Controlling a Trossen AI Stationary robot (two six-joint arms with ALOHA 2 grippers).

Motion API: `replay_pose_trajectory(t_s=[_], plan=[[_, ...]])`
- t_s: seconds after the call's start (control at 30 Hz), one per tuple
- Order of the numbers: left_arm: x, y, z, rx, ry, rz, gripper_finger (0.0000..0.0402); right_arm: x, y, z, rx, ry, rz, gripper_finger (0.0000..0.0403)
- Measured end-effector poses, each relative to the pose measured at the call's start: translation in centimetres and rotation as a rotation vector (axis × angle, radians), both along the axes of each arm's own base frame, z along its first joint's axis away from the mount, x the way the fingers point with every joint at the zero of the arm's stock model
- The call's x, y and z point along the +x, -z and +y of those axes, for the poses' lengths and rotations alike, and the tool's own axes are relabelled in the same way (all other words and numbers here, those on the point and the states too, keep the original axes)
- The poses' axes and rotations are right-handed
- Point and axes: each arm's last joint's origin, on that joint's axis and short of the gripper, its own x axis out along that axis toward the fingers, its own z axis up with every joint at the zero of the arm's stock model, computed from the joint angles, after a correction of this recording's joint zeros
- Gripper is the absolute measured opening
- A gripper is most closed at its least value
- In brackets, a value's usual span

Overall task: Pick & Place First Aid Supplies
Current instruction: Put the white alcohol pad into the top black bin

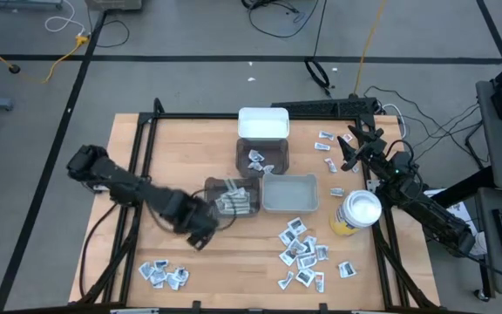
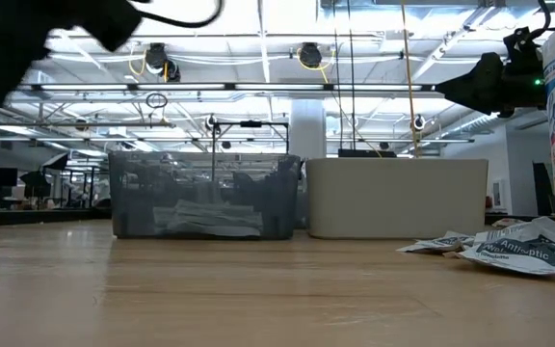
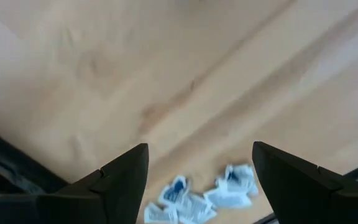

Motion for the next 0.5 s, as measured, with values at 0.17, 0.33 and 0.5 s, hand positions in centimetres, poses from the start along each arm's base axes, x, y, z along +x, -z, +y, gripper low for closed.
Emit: replay_pose_trajectory(t_s=[0.17,0.33,0.5], plan=[[-2.0,0.9,-3.0,-0.005,-0.001,0.064,0.0294,0.0,0.0,0.0,0.0,0.0,0.0,0.0263],[-4.2,1.6,-5.4,-0.017,0.045,0.125,0.0294,0.0,0.0,0.0,0.0,0.0,0.0,0.0263],[-6.1,2.2,-7.2,-0.021,0.069,0.173,0.0294,0.0,0.0,0.0,0.0,0.0,0.0,0.0263]])
